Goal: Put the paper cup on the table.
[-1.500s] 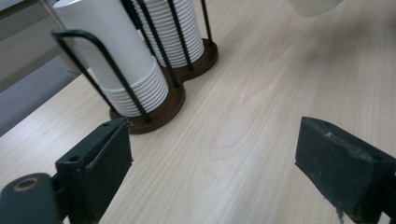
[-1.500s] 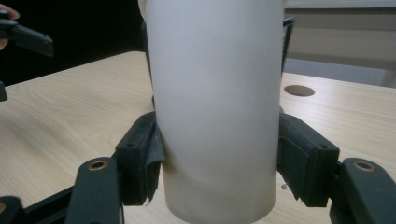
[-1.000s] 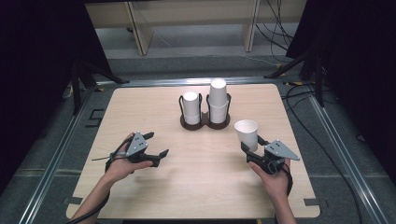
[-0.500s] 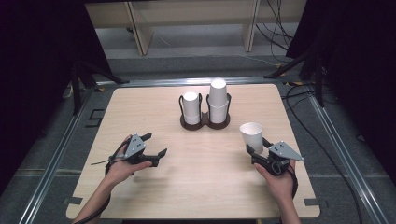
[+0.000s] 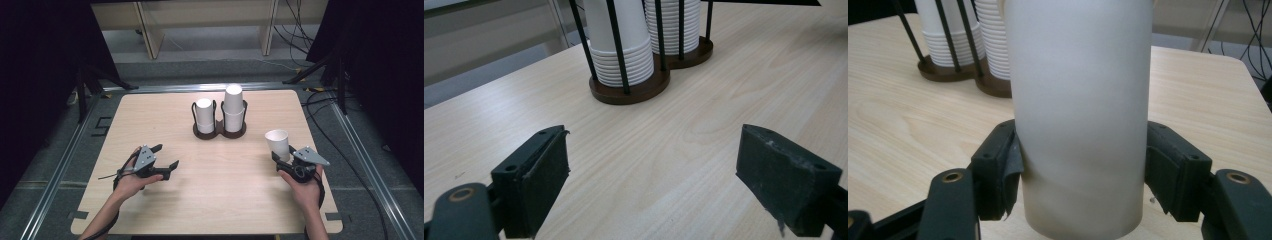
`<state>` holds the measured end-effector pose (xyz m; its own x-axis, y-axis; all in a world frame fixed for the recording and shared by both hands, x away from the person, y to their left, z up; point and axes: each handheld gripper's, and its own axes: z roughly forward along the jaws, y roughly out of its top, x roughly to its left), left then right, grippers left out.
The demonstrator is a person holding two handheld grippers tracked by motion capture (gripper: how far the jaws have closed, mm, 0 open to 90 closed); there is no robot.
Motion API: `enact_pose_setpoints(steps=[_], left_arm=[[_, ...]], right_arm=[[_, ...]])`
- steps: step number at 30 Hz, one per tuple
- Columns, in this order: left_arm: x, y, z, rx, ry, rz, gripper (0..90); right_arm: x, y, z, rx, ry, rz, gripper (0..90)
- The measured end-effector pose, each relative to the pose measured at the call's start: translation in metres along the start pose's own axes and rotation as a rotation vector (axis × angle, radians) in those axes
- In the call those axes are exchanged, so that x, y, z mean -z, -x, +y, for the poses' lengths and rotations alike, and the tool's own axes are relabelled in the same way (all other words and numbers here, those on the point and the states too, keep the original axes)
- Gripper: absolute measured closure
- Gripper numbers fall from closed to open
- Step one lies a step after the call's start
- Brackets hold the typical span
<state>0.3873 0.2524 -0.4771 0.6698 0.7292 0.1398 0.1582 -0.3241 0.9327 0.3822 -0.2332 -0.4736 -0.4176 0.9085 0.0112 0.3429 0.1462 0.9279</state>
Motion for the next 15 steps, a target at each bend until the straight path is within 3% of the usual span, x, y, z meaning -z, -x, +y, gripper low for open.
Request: enact_pose_setpoints(steps=[1, 3, 4, 6, 7, 14, 15], left_arm=[[0.000, 0.000, 0.000, 0.000, -0.001, -0.001, 12.8], [-0.001, 0.000, 0.000, 0.000, 0.008, 0.004, 12.9], [0.000, -0.001, 0.000, -0.005, -0.012, 0.001, 13.0], [-0.003, -0.001, -0.001, -0.002, 0.010, -0.001, 13.0], [-0.002, 0.000, 0.000, -0.003, -0.003, 0.001, 13.1], [-0.005, 0.001, -0.003, -0.003, -0.002, -0.007, 13.1], [-0.005, 0.001, -0.004, -0.003, -0.001, -0.006, 13.2]], right_arm=[[-0.001, 0.002, 0.001, 0.022, -0.004, 0.000, 36.2], [-0.003, 0.004, 0.001, 0.018, -0.015, -0.008, 36.2], [-0.005, 0.006, 0.001, 0.008, -0.023, -0.016, 36.2], [-0.006, 0.013, 0.002, 0.025, -0.033, -0.045, 36.2], [-0.007, 0.016, 0.002, -0.001, -0.043, -0.046, 36.3], [-0.012, 0.029, 0.001, -0.011, -0.073, -0.093, 36.4], [-0.013, 0.031, 0.001, 0.014, -0.075, -0.099, 36.4]])
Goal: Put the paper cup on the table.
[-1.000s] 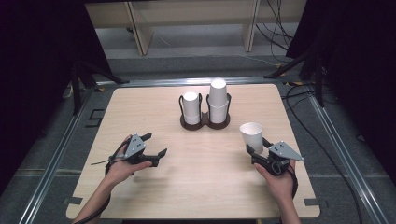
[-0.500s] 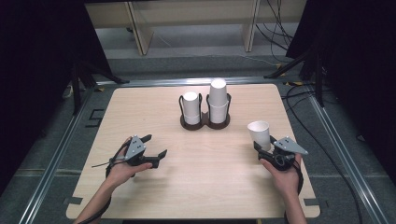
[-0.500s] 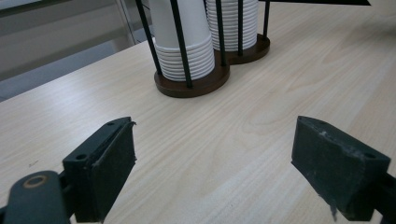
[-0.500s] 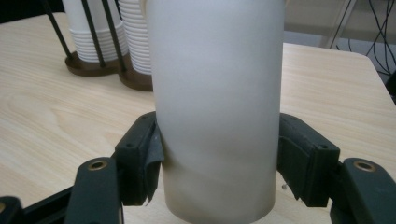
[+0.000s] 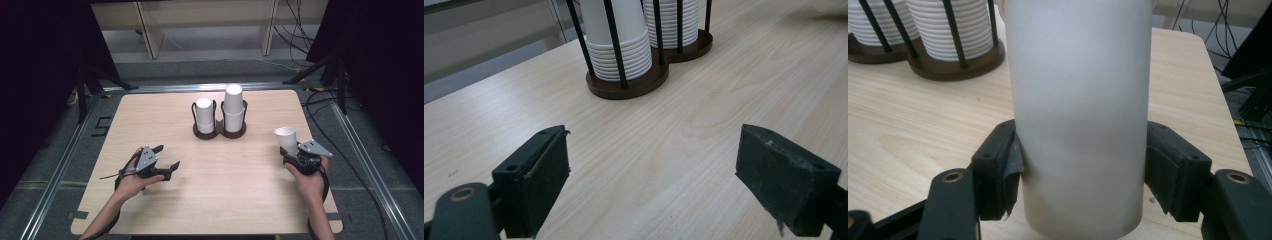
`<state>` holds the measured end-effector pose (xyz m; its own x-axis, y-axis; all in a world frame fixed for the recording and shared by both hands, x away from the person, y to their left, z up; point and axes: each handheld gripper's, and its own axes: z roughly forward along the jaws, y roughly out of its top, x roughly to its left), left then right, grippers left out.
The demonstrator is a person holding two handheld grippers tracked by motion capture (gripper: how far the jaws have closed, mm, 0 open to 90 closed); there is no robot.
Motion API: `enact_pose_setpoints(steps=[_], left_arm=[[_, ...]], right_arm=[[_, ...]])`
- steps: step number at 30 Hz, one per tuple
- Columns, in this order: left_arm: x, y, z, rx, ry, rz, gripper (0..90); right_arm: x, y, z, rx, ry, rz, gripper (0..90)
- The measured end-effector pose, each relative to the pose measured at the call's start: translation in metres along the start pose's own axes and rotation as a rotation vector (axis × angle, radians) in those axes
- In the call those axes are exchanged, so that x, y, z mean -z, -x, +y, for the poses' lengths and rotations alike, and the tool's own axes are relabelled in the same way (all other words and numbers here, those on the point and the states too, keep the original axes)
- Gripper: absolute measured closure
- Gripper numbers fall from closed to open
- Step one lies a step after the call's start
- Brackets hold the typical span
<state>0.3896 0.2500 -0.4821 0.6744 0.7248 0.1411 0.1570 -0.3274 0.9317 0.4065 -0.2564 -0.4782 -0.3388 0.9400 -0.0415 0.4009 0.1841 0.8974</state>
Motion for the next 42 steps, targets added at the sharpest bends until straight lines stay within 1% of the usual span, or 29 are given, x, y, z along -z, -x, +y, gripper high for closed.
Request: enact_pose_setpoints(steps=[2, 3, 4, 5, 6, 11, 12, 13, 14, 17, 18, 20, 21, 22, 24, 25, 28, 29, 30, 31, 33, 34, 35, 36, 37, 38, 40, 41, 42], left_arm=[[0.000, 0.000, 0.000, 0.003, 0.001, 0.000, 13.1], [0.001, 0.000, 0.000, -0.001, -0.009, 0.004, 13.1], [0.001, 0.000, 0.000, -0.001, -0.008, 0.004, 13.2], [0.001, -0.001, 0.000, -0.001, -0.007, 0.004, 13.2], [0.001, -0.001, 0.000, -0.001, -0.007, 0.003, 13.2], [0.000, 0.000, -0.001, -0.002, -0.002, -0.004, 13.2], [0.001, 0.000, -0.001, -0.005, -0.010, -0.002, 13.2], [0.001, 0.000, 0.000, -0.004, -0.011, 0.000, 13.2], [0.001, 0.000, 0.000, -0.006, -0.016, -0.005, 13.2], [0.001, 0.000, 0.000, -0.006, -0.016, -0.006, 13.2], [0.001, 0.000, 0.000, -0.010, -0.017, -0.006, 13.2], [0.001, 0.000, 0.000, -0.009, -0.024, -0.007, 13.2], [0.000, 0.001, -0.001, -0.008, -0.012, -0.005, 13.2], [0.000, 0.001, -0.001, -0.008, -0.010, -0.004, 13.2], [0.000, 0.001, -0.001, -0.009, -0.009, -0.004, 13.2], [0.001, 0.001, -0.001, -0.009, -0.013, -0.004, 13.2], [0.000, 0.001, 0.000, -0.009, -0.014, -0.008, 13.2], [0.000, 0.001, -0.001, -0.008, -0.009, -0.005, 13.2], [0.000, 0.001, -0.001, -0.010, -0.009, -0.005, 13.2], [0.001, 0.000, -0.001, -0.015, -0.013, -0.004, 13.2], [0.001, 0.000, -0.001, -0.016, -0.014, -0.003, 13.3], [0.001, 0.001, -0.001, -0.007, -0.010, -0.005, 13.2], [0.001, 0.001, -0.001, -0.007, -0.011, -0.006, 13.3], [0.001, 0.001, -0.001, -0.008, -0.011, -0.005, 13.3], [0.001, 0.001, -0.001, -0.014, -0.014, -0.001, 13.3], [0.001, 0.001, -0.001, -0.007, -0.009, -0.005, 13.4], [0.000, 0.001, -0.002, -0.005, 0.003, -0.007, 13.3], [0.000, 0.001, -0.002, -0.006, 0.002, -0.008, 13.3], [0.000, 0.001, -0.001, -0.007, 0.002, -0.007, 13.3]], right_arm=[[-0.002, 0.000, -0.001, -0.026, -0.020, 0.010, 36.4], [-0.002, 0.000, -0.001, -0.021, -0.021, 0.010, 36.4], [-0.003, 0.000, -0.002, -0.020, -0.026, -0.005, 36.4], [-0.004, -0.001, -0.003, -0.043, -0.013, -0.004, 36.4], [-0.004, 0.001, -0.003, -0.014, -0.034, 0.000, 36.3], [-0.006, 0.001, -0.003, -0.018, -0.054, 0.006, 36.3], [-0.006, 0.002, -0.002, -0.010, -0.046, 0.004, 36.3], [-0.007, 0.004, -0.003, 0.010, -0.056, -0.007, 36.3], [-0.007, 0.003, -0.002, 0.009, -0.056, -0.003, 36.3], [-0.006, 0.000, -0.002, -0.026, -0.057, 0.008, 35.9], [-0.006, 0.002, -0.002, 0.012, -0.044, -0.012, 35.7], [-0.006, 0.002, -0.002, 0.008, -0.047, -0.010, 35.4], [-0.005, 0.002, -0.002, 0.006, -0.047, -0.010, 35.3], [-0.004, -0.001, -0.003, -0.039, -0.063, -0.005, 35.2], [-0.004, 0.001, -0.003, -0.007, -0.056, -0.009, 34.9], [-0.004, 0.002, -0.004, -0.008, -0.054, -0.004, 34.8], [-0.002, 0.000, -0.004, -0.046, -0.069, -0.005, 34.3], [-0.002, 0.002, -0.004, -0.022, -0.061, 0.000, 34.2], [-0.001, 0.000, -0.004, -0.039, -0.068, -0.005, 33.9], [-0.001, 0.003, -0.004, -0.001, -0.063, -0.007, 33.8], [0.000, 0.000, -0.005, -0.029, -0.070, -0.008, 33.7], [0.001, 0.001, -0.005, -0.042, -0.075, 0.007, 33.6], [0.000, 0.003, -0.006, 0.003, -0.064, -0.012, 33.5], [0.001, 0.003, -0.006, 0.002, -0.069, -0.011, 33.4], [0.002, 0.001, -0.006, -0.023, -0.079, 0.001, 33.3], [0.002, 0.001, -0.006, -0.031, -0.083, 0.012, 33.2], [0.004, 0.001, -0.007, -0.023, -0.080, -0.002, 33.1], [0.004, 0.001, -0.008, -0.039, -0.080, 0.004, 33.0], [0.005, 0.002, -0.008, -0.013, -0.084, -0.001, 33.0]])
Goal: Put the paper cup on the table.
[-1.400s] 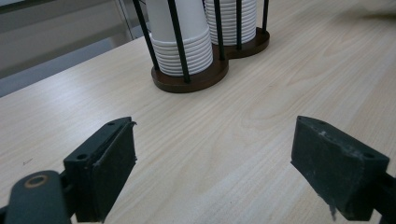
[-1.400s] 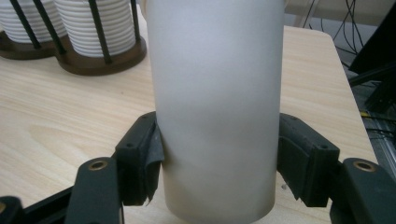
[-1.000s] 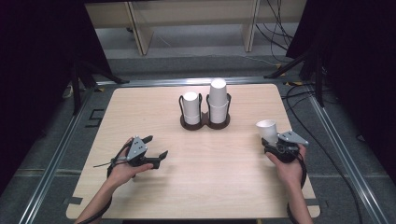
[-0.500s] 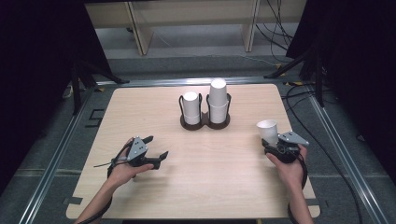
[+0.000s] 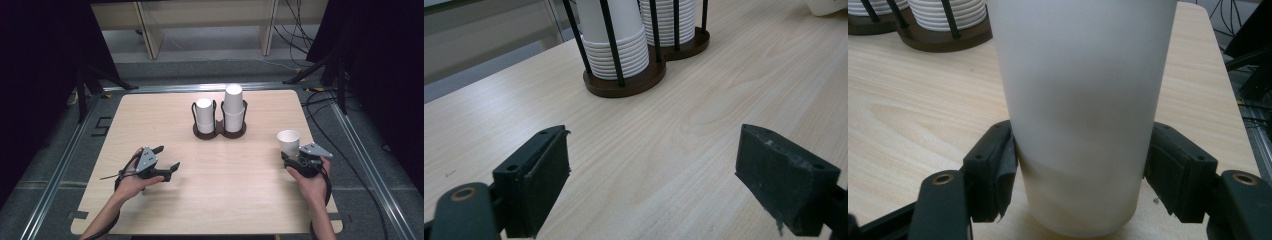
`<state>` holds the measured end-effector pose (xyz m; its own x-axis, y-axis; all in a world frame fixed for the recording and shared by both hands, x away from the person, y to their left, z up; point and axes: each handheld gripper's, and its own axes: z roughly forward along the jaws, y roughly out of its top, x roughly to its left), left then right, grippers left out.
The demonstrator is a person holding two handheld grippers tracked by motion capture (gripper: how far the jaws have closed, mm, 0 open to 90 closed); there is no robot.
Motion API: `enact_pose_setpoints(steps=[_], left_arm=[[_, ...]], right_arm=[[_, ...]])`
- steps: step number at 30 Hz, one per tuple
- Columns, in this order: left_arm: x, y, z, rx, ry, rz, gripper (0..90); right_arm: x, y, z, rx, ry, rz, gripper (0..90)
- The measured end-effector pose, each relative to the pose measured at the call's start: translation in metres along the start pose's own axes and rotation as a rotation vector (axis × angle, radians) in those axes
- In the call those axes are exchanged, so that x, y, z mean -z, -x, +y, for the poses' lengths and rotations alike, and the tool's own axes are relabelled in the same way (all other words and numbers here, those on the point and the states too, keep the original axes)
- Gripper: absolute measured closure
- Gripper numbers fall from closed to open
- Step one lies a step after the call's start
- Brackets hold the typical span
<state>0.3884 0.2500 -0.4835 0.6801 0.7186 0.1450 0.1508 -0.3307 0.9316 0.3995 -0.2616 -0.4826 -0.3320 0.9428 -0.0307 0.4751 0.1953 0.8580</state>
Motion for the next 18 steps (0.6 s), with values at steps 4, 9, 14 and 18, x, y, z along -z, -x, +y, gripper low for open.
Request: enact_pose_setpoints(steps=[4, 9, 14, 18], left_arm=[[0.0001, -0.0001, -0.0004, -0.002, 0.000, 0.005, 13.4], [0.0007, -0.0006, -0.0007, -0.004, -0.004, 0.000, 13.4], [0.0013, -0.0004, -0.0013, 0.001, -0.003, 0.001, 13.4], [0.0031, -0.0004, -0.0015, -0.001, -0.015, 0.009, 13.3]], right_arm=[[0.0019, 0.0002, -0.0020, -0.004, 0.002, -0.002, 32.6], [0.0048, -0.0016, -0.0041, -0.051, -0.018, 0.002, 32.1], [0.0058, -0.0006, -0.0057, -0.054, -0.030, 0.000, 30.5], [0.0066, -0.0011, -0.0054, -0.061, -0.028, 0.001, 25.7]])
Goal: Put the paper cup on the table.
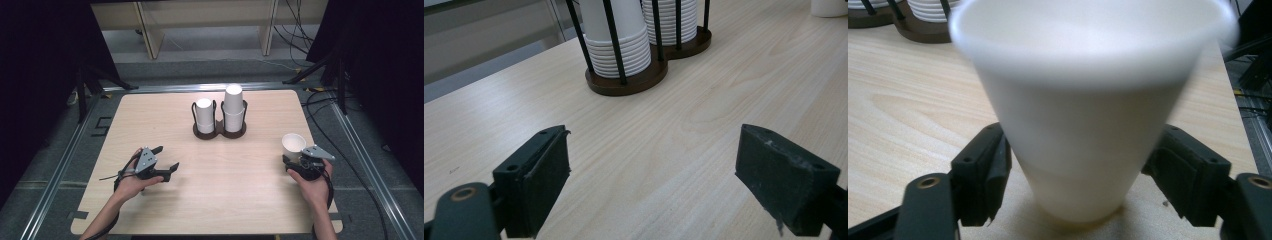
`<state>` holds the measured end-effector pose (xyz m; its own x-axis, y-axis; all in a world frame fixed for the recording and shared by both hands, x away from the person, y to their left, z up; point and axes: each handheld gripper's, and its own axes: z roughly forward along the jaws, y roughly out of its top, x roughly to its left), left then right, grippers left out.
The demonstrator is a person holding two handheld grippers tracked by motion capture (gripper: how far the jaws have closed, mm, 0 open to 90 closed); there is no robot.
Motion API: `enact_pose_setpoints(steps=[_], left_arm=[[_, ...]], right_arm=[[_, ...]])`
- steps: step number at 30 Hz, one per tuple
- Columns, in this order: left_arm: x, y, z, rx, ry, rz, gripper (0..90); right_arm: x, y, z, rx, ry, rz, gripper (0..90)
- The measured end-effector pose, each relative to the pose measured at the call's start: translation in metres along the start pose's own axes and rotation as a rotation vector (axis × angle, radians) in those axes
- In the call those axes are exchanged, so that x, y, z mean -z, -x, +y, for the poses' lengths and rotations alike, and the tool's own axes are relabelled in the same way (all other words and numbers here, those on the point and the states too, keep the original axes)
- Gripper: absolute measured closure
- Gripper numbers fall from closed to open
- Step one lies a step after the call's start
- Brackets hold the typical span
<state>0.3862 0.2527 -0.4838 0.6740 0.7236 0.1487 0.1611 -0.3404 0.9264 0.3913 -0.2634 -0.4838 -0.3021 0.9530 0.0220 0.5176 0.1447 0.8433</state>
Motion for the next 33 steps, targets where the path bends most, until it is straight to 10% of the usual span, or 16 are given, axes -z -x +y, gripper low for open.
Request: enact_pose_setpoints(steps=[18, 30, 33], left_arm=[[0.004, -0.004, -0.004, 0.009, 0.018, 0.015, 13.3], [0.008, -0.005, -0.008, 0.026, 0.026, 0.037, 13.3], [0.009, -0.005, -0.009, 0.028, 0.030, 0.037, 13.3]], right_arm=[[0.004, 0.000, -0.005, 0.013, -0.011, -0.054, 15.8], [0.025, -0.015, -0.014, -0.066, -0.031, -0.057, 15.9], [0.031, -0.014, -0.016, -0.011, -0.009, -0.050, 15.9]])
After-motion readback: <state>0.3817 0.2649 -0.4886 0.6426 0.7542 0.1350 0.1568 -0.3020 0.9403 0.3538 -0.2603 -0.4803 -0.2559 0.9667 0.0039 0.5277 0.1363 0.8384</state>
